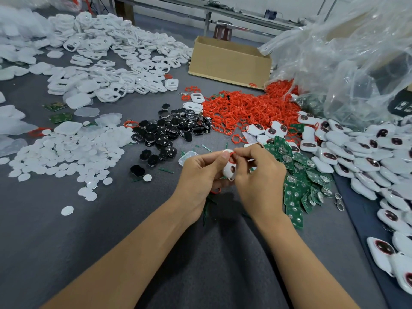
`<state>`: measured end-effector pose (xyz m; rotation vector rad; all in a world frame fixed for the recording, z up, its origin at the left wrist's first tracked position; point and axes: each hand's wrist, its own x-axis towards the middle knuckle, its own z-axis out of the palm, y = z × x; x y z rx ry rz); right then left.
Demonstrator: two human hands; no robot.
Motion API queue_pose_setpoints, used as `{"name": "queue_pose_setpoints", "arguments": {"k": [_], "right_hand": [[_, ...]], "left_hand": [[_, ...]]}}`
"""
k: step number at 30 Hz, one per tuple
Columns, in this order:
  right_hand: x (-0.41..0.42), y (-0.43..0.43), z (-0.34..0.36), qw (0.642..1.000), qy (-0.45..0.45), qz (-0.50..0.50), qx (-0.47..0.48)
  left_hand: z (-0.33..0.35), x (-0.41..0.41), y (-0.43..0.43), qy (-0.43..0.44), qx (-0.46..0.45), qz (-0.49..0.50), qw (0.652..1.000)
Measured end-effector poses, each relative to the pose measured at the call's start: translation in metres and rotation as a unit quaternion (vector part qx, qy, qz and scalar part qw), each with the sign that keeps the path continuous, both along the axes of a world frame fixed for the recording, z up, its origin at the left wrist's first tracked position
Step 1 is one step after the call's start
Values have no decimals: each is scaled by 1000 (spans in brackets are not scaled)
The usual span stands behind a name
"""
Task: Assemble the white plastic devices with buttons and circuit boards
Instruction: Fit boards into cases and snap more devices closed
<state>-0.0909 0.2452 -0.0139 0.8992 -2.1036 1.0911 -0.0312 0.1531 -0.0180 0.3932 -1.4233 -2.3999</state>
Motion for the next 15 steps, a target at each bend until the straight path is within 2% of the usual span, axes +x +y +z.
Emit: {"name": "queue_pose_setpoints", "arguments": {"k": [9, 15], "right_hand": [[-2, -2, -5, 998, -15, 20, -52], [-4, 0, -6, 995, -51, 46, -75]], "left_hand": [[1, 2, 0, -18, -37, 22, 999], [1, 1, 4, -33, -70, 73, 994]]}}
